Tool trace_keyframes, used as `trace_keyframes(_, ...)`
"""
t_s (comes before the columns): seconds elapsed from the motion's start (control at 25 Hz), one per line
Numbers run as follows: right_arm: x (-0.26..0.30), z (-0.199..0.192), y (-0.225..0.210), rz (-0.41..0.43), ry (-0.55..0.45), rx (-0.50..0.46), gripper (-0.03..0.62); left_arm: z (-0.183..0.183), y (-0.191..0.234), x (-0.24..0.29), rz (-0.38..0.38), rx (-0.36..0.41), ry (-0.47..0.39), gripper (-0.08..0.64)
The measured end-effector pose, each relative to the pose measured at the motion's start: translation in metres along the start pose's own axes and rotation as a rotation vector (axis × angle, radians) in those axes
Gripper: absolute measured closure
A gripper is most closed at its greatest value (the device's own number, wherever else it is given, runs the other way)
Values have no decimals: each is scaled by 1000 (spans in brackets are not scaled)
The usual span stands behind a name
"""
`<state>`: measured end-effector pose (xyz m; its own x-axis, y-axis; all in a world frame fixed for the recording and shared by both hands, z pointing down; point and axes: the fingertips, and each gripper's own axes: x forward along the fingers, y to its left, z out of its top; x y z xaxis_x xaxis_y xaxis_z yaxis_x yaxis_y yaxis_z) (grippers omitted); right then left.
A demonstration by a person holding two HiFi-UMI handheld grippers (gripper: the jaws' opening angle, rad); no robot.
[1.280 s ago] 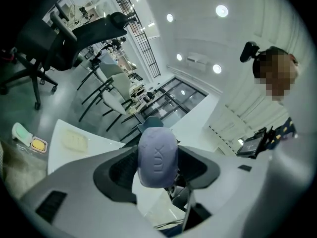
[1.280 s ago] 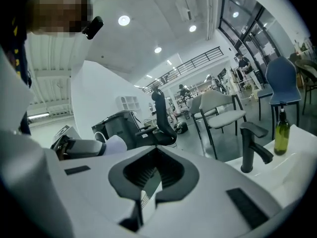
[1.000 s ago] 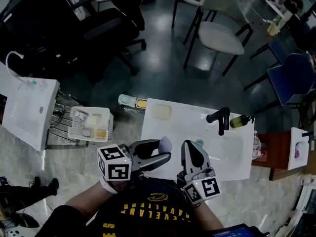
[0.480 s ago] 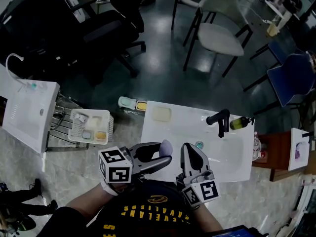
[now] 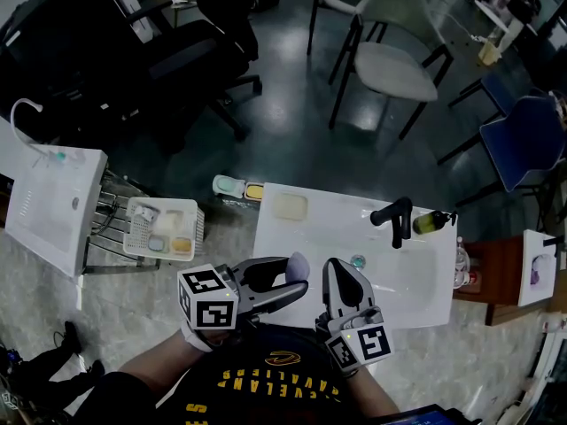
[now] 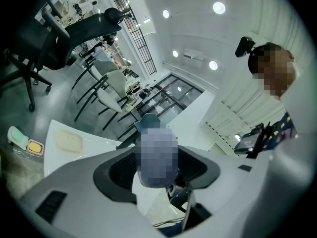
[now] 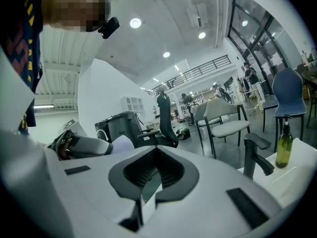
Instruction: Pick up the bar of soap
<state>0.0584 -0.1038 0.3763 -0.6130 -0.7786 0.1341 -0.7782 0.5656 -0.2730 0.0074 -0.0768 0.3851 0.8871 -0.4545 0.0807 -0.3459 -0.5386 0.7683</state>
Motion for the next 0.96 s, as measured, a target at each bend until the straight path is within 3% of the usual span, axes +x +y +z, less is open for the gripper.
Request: trace_keyframes(0.96, 0, -2, 1, 3, 2, 12, 581, 0, 0, 2, 4, 16, 14, 293)
